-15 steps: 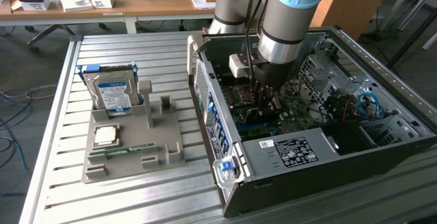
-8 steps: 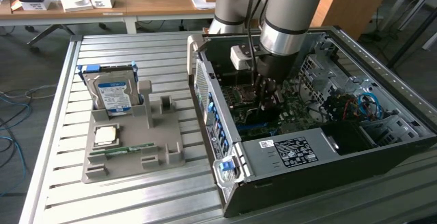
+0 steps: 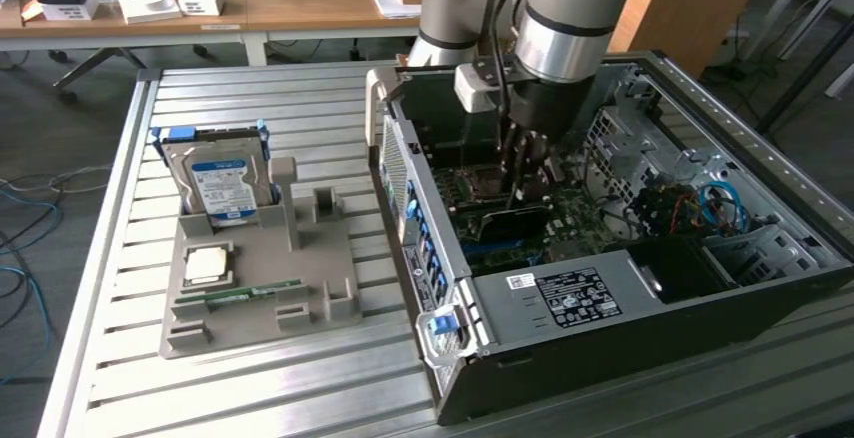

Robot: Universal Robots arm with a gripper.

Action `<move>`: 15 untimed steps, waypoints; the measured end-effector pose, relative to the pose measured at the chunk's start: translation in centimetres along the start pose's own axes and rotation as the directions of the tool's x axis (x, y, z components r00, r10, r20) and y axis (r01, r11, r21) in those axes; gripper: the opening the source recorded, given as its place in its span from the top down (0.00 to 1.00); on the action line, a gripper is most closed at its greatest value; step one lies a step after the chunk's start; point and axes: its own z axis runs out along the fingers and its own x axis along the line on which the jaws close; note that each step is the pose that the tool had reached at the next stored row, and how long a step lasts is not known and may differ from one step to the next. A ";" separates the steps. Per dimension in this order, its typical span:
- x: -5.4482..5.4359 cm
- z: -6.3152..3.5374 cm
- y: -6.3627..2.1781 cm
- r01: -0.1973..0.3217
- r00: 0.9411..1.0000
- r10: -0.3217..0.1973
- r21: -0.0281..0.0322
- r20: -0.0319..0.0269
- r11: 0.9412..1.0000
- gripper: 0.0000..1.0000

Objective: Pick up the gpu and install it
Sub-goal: 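Insert the gpu into the slot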

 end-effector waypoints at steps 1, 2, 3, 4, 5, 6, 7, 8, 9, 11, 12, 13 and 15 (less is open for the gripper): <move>0.0 -0.28 -0.01 0.000 1.000 0.000 0.000 0.000 1.000 0.67; 0.0 -0.54 -0.01 0.000 1.000 0.000 0.000 0.000 1.000 0.67; 0.0 -0.80 -0.02 0.000 1.000 0.000 0.000 0.000 1.000 0.67; 0.0 -1.03 -0.03 0.000 1.000 0.000 0.000 0.000 1.000 0.67; 0.0 -1.25 -0.03 0.000 1.000 0.000 0.000 0.000 1.000 0.67; 0.0 -1.46 -0.04 0.000 1.000 0.000 0.000 0.000 1.000 0.67; 0.0 -1.66 -0.04 0.000 1.000 0.000 0.000 0.000 1.000 0.67; 0.0 -1.89 -0.05 0.000 1.000 0.000 0.000 0.000 1.000 0.67; 0.0 -2.10 -0.05 0.000 1.000 0.000 0.000 0.000 1.000 0.67; 0.0 -2.54 -0.06 0.000 1.000 0.000 0.000 0.000 1.000 0.67; 0.0 -2.77 -0.07 0.000 1.000 0.000 0.000 0.000 1.000 0.67; 0.0 -3.01 -0.08 0.000 1.000 0.000 0.000 0.000 1.000 0.67; 0.0 -3.55 -0.09 0.000 1.000 0.000 0.000 0.000 1.000 0.67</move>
